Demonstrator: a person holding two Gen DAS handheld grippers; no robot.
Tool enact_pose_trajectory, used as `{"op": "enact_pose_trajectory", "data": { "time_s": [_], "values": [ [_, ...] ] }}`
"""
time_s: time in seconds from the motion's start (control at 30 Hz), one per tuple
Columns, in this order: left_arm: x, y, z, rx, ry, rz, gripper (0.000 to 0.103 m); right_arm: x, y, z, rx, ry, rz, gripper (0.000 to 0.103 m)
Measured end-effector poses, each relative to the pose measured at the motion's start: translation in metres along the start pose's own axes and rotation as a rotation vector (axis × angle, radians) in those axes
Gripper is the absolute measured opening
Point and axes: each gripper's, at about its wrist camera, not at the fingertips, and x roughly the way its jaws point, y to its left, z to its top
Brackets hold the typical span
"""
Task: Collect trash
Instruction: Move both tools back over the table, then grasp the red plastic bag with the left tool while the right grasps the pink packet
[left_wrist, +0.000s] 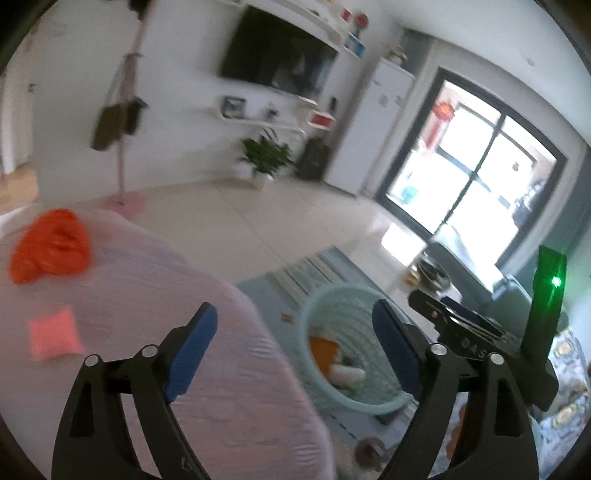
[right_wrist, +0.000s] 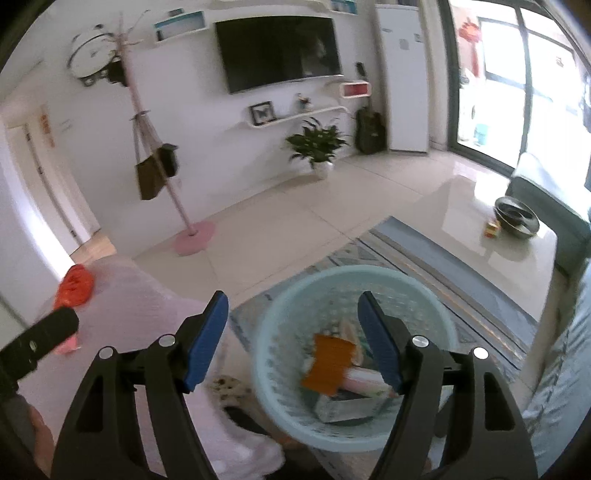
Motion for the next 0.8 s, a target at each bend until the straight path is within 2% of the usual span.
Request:
{"op": "enact_pose_trajectory", "data": {
  "time_s": [0.23, 0.4, 0.57, 0.7, 0.8],
  "values": [
    [-0.05, 0.064, 0.02, -0.031, -0.098, 0.146, 0.086, -0.002, 0.079, -0.003, -0.115, -0.001, 0.113, 0.073],
    [-0.075, 0.125, 0.03, -0.096, -0.15, 0.251, 0.086, 0.008, 0.152, -0.014, -0.23, 0.041, 0.215, 0.074],
    [-0.074, 0.184, 0.041, -0.166, -0.113, 0.29, 0.087, 0.029, 0.222, -0.027, -0.314, 0.125, 0.333, 0.074],
    [-0.064, 0.22, 0.046, -0.219, -0.073, 0.269, 0.087, 0.054, 0.279, -0.047, -0.421, 0.198, 0.39, 0.075],
    [-0.055, 0.24, 0.043, -0.268, -0.053, 0.251, 0.087, 0.074, 0.302, -0.058, -0.451, 0.248, 0.405, 0.075]
  ]
}}
